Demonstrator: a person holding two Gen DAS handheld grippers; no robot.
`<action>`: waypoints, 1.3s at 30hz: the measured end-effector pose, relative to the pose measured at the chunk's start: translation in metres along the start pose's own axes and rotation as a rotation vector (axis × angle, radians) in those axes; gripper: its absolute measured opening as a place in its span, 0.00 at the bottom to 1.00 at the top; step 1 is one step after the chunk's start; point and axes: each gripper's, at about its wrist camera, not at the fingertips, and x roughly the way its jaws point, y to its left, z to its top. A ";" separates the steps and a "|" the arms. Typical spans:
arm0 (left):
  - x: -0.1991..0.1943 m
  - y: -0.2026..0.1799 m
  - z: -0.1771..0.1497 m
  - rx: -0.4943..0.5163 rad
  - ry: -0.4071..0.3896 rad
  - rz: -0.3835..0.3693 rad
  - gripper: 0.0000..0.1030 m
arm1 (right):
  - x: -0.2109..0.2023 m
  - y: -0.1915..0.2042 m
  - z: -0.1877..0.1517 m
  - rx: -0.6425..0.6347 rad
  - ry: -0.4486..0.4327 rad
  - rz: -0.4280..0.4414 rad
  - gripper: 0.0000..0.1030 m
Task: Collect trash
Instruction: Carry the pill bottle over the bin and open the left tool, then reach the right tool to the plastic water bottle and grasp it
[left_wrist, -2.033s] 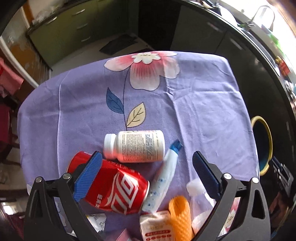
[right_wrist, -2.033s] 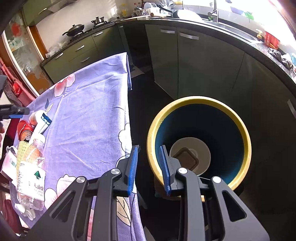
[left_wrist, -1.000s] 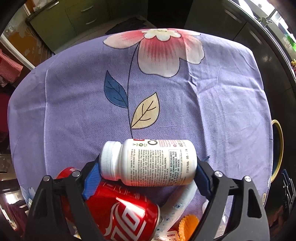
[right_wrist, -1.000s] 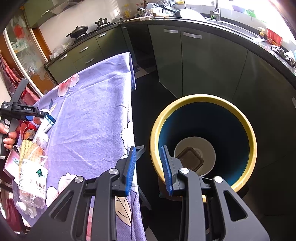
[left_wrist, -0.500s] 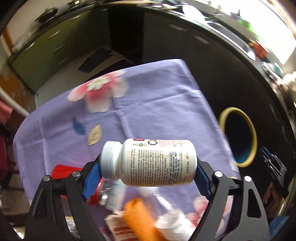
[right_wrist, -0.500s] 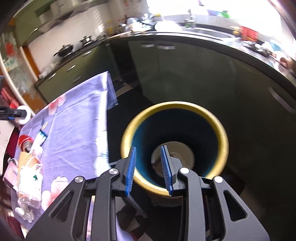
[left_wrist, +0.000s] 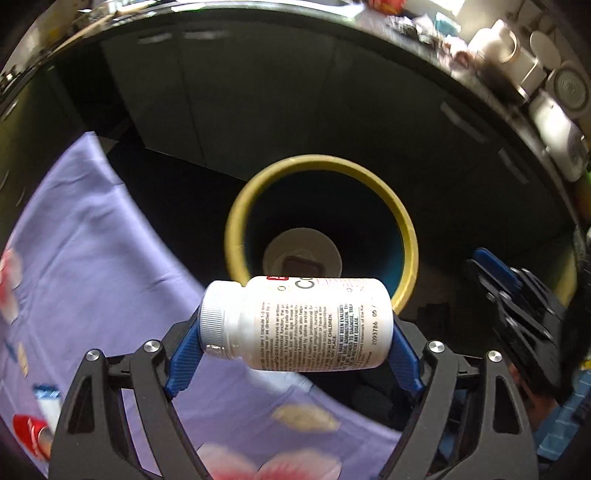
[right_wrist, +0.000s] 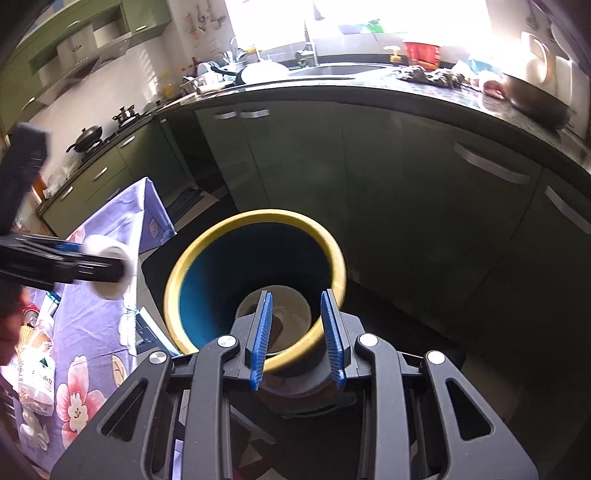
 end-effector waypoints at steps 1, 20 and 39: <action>0.009 -0.003 0.003 0.004 0.007 0.005 0.78 | 0.000 -0.006 -0.001 0.006 0.001 -0.004 0.27; -0.059 -0.004 -0.010 0.051 -0.136 -0.059 0.86 | -0.007 0.007 -0.007 -0.027 0.012 -0.025 0.34; -0.251 0.183 -0.258 -0.340 -0.511 0.150 0.90 | -0.050 0.253 -0.059 -0.438 0.155 0.429 0.39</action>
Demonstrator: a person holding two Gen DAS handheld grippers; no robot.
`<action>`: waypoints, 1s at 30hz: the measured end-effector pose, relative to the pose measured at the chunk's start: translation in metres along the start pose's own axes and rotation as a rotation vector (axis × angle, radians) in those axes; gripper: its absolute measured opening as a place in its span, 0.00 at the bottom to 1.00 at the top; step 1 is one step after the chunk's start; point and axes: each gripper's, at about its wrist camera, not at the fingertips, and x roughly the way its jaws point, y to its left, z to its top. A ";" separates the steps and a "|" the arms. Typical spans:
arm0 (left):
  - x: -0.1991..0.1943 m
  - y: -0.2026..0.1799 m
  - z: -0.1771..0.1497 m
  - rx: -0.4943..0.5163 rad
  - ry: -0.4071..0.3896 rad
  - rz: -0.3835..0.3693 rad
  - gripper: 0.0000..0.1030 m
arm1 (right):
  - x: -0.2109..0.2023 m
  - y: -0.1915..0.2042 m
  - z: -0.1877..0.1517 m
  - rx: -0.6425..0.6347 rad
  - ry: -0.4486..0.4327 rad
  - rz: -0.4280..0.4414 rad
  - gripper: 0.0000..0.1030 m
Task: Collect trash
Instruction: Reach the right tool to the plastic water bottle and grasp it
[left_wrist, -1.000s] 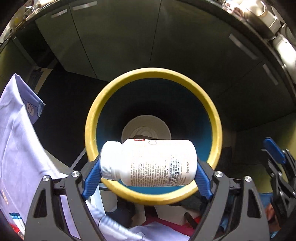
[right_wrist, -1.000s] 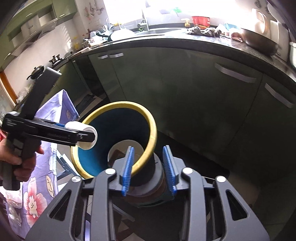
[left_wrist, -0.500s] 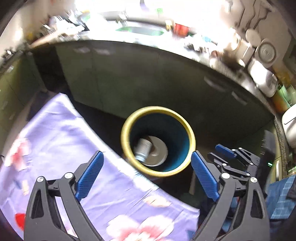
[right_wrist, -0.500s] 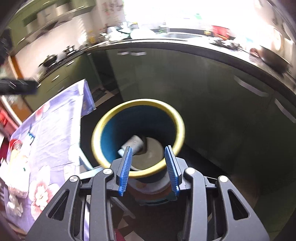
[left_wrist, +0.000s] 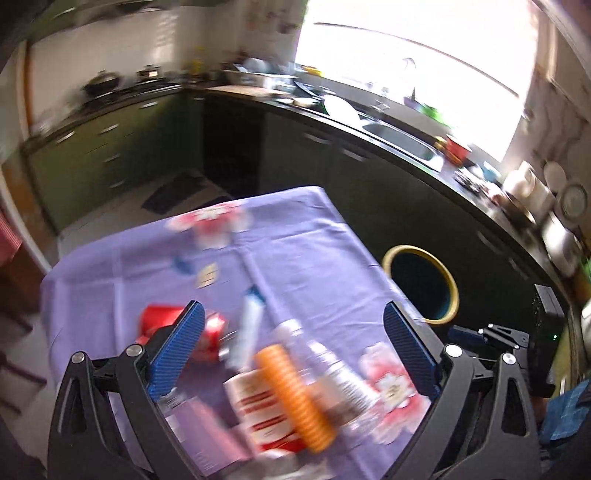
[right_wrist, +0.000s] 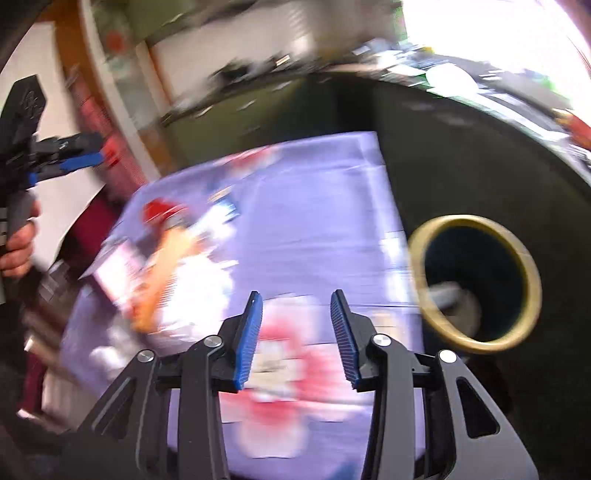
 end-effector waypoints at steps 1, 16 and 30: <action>-0.004 0.012 -0.006 -0.020 -0.007 0.009 0.90 | 0.007 0.009 0.004 -0.013 0.029 0.026 0.39; -0.025 0.119 -0.061 -0.213 -0.049 0.136 0.91 | 0.127 0.082 0.057 -0.089 0.554 0.131 0.52; -0.017 0.119 -0.070 -0.201 -0.038 0.099 0.91 | 0.191 0.102 0.056 -0.152 0.699 -0.035 0.56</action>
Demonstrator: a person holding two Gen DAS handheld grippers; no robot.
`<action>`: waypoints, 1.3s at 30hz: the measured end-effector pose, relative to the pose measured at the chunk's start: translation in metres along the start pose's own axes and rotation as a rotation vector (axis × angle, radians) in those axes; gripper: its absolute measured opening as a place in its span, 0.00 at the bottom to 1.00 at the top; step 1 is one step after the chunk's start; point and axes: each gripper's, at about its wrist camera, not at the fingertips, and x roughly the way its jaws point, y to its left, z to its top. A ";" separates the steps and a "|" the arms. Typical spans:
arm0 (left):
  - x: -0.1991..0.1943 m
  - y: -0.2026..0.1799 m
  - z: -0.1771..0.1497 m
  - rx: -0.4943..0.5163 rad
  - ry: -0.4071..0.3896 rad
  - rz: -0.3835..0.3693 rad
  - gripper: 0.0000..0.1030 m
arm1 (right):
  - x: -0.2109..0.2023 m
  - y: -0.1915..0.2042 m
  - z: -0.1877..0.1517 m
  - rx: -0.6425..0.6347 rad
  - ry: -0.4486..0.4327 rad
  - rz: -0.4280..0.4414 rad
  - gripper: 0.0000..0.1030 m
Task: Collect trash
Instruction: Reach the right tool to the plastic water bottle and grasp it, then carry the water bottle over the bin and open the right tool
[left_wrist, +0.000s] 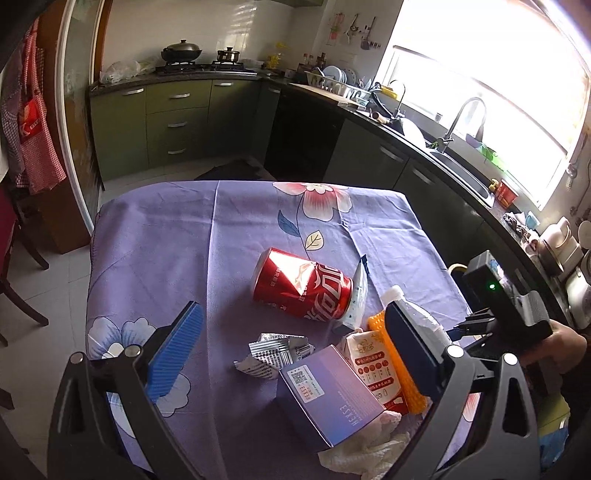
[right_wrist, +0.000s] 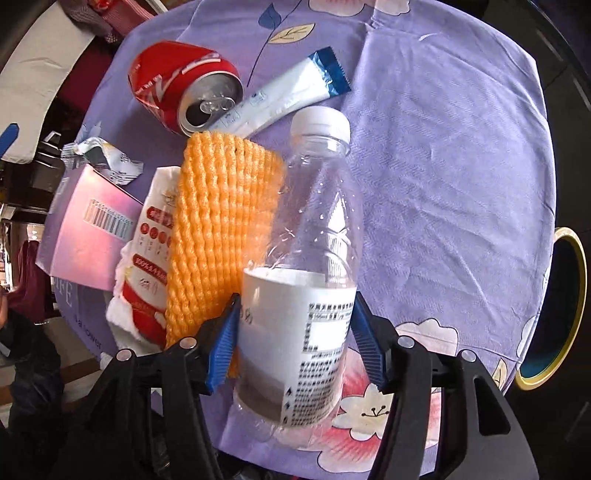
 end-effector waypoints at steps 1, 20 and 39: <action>0.000 0.000 0.000 0.000 0.001 0.000 0.91 | 0.003 0.002 0.002 -0.005 -0.002 -0.007 0.56; -0.002 -0.008 -0.003 0.012 -0.002 0.006 0.91 | -0.083 -0.058 -0.053 0.098 -0.215 0.062 0.52; 0.005 -0.027 0.001 0.041 0.028 0.040 0.91 | -0.045 -0.339 -0.089 0.654 -0.195 -0.114 0.53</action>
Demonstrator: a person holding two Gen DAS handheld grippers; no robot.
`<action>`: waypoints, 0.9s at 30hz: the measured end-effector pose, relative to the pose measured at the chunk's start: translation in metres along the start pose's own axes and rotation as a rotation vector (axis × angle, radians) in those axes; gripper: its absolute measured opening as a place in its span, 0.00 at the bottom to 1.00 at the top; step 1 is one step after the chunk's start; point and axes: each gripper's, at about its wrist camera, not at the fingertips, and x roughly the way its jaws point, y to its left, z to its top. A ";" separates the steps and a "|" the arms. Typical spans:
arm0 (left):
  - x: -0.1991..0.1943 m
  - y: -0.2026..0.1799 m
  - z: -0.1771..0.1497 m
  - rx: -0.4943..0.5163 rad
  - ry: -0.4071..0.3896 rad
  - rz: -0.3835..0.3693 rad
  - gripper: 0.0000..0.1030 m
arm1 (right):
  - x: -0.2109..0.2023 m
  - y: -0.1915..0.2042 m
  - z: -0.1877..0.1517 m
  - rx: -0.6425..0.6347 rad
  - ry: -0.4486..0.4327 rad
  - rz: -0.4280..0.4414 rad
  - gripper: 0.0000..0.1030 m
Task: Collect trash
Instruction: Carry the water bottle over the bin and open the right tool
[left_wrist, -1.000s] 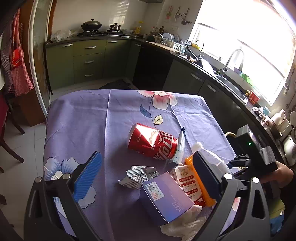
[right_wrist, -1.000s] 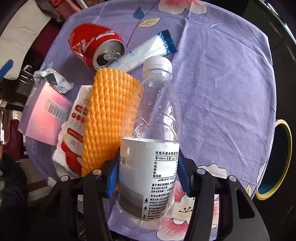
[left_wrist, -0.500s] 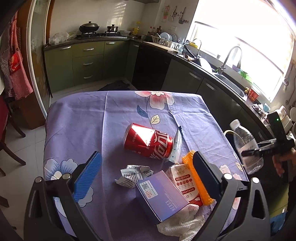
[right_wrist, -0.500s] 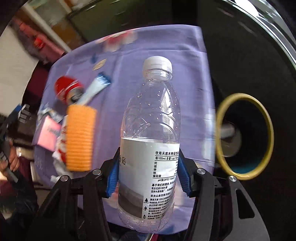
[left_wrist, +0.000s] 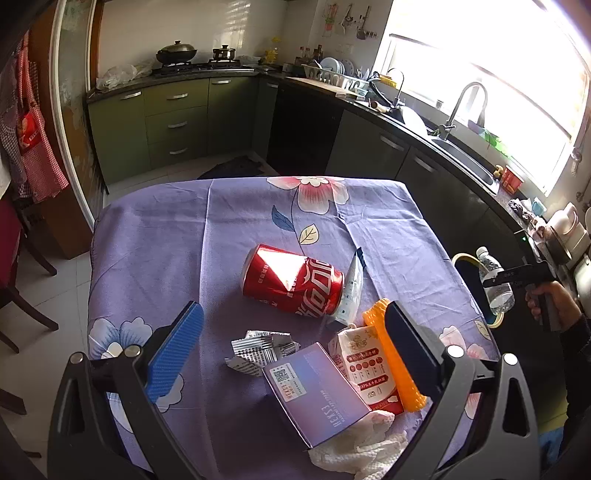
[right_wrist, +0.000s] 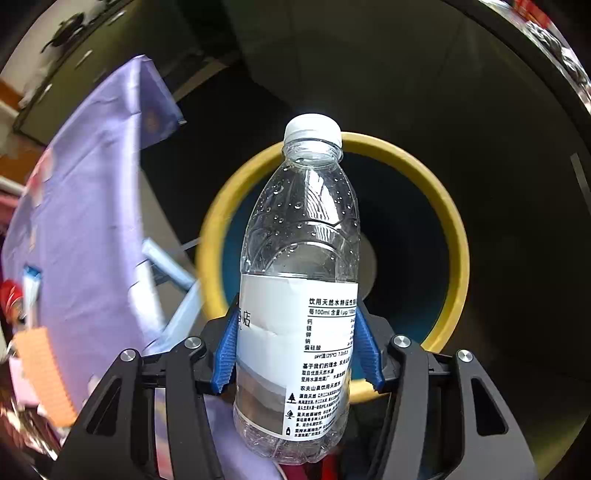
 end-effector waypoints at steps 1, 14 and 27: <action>0.000 -0.001 0.000 0.002 0.003 0.000 0.91 | 0.006 -0.004 0.003 0.014 0.002 -0.002 0.54; -0.008 -0.011 -0.009 0.015 0.012 0.001 0.91 | -0.017 -0.016 -0.019 0.024 -0.090 0.054 0.69; -0.006 -0.034 -0.040 -0.032 0.035 0.057 0.93 | -0.102 0.016 -0.130 -0.084 -0.297 0.259 0.69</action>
